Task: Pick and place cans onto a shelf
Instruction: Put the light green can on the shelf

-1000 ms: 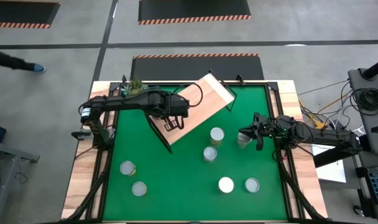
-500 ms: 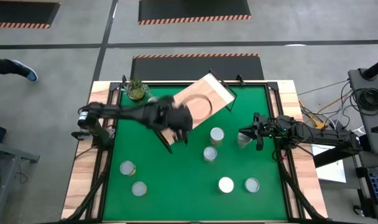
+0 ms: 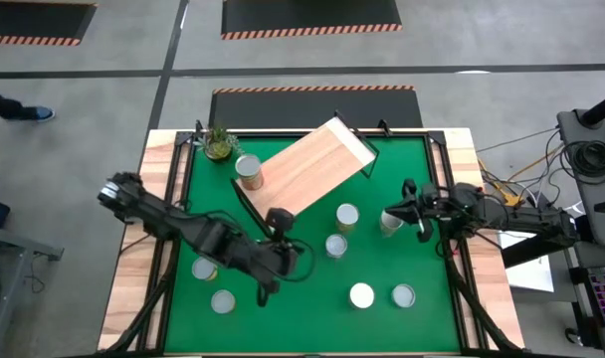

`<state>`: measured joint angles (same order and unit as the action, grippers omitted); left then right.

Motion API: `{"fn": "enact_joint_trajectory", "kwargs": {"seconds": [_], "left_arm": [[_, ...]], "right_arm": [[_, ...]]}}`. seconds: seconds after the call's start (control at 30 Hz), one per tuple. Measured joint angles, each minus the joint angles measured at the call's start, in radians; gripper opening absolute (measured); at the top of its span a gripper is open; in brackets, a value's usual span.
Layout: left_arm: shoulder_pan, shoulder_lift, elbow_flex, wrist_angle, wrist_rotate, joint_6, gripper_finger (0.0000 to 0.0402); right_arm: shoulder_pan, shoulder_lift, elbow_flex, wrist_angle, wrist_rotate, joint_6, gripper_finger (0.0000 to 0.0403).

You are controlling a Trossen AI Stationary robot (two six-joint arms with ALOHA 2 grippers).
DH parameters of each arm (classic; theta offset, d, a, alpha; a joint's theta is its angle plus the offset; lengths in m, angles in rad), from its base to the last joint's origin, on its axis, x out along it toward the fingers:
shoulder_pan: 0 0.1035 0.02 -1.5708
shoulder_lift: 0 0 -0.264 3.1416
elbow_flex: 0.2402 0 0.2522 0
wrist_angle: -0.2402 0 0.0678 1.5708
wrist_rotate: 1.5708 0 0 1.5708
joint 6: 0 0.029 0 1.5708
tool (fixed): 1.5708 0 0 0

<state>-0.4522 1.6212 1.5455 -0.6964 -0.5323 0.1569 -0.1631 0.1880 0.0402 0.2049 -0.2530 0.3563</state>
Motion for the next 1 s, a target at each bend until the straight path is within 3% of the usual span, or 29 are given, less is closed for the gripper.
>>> {"fn": "enact_joint_trajectory", "kwargs": {"seconds": [0.17, 0.27, 0.4, 0.53, 0.73, 1.0], "left_arm": [[0.015, -0.188, -0.269, 0.281, -0.011, 0.033, 0.0000], [0.018, -0.295, -0.409, 0.496, -0.084, 0.101, 0.0000], [0.021, -0.424, -0.570, 0.804, -0.182, 0.240, 0.0000], [0.021, -0.531, -0.708, 1.014, -0.241, 0.269, 0.0000], [0.021, -0.652, -0.875, 1.092, -0.247, 0.180, 0.0000], [0.020, -0.749, -0.893, 1.114, -0.245, 0.120, 0.0000]], "right_arm": [[0.000, 0.026, 0.000, 0.085, 0.071, 0.001, 0.0013], [0.000, 0.055, 0.004, 0.112, 0.125, 0.001, 0.0013], [0.000, 0.120, 0.062, 0.076, 0.188, -0.008, 0.0013], [0.000, 0.203, 0.160, -0.028, 0.224, -0.008, 0.0013], [0.000, 0.339, 0.356, -0.280, 0.228, -0.008, 0.0013], [0.017, 0.495, 0.593, -0.624, 0.228, -0.035, 0.0013]]}}
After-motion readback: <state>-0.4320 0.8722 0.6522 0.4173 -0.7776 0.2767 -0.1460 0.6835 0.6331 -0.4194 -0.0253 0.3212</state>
